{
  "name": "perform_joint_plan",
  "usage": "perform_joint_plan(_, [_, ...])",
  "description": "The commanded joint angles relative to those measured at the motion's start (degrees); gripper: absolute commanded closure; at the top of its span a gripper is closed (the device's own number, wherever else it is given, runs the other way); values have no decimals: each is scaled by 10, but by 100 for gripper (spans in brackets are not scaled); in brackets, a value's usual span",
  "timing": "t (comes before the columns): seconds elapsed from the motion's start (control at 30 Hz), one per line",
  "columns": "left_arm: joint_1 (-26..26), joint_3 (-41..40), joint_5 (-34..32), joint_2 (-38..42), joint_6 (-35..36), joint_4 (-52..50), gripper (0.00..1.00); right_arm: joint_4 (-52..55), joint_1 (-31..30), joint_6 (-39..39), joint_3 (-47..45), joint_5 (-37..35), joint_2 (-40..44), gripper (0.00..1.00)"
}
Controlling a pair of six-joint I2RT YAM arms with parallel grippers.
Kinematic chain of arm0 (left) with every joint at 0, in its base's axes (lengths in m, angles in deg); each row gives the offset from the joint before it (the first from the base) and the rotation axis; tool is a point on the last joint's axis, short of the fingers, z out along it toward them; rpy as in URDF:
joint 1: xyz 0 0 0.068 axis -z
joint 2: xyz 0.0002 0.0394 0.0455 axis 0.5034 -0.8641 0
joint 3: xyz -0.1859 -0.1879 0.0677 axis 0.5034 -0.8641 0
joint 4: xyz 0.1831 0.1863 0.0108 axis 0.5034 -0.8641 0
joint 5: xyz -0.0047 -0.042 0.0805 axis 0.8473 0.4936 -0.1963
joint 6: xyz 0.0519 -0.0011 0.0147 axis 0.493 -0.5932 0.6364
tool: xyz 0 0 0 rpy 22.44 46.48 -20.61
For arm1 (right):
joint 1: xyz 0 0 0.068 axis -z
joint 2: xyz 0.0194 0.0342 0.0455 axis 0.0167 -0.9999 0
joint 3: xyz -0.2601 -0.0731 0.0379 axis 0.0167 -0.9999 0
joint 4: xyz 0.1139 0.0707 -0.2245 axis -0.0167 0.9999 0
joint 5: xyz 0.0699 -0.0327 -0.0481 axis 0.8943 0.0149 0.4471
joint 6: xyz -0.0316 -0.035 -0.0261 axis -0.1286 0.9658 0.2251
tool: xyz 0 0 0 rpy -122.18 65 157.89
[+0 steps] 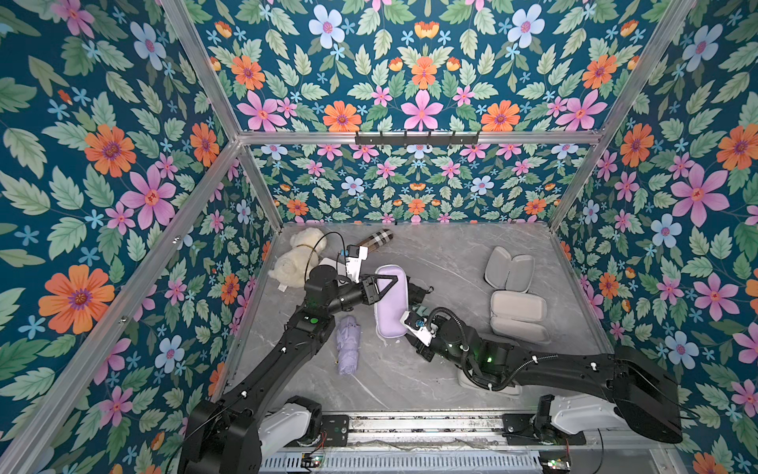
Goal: Put umbrellas into zippered umbrella sleeves
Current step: Zip the zipper on the umbrella sleeve.
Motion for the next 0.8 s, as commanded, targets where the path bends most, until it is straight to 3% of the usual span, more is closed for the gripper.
perform_joint_plan(0.0, [1, 1, 16, -2, 6, 10, 88, -56, 0, 39, 8, -32, 3, 66])
perform_joint_plan(0.23, [3, 0, 20, -11, 20, -11, 88, -56, -28, 131, 17, -83, -4, 73])
perform_joint_plan(0.3, [3, -1, 22, -12, 21, -13, 88, -52, -33, 143, 18, -86, -4, 79])
perform_joint_plan(0.6, [4, 4, 4, -11, 24, -14, 91, -28, -45, 145, 11, -88, -5, 100])
perform_joint_plan(0.77, [-8, 3, -49, -10, -2, 23, 100, -7, -77, 134, 0, -99, -7, 100])
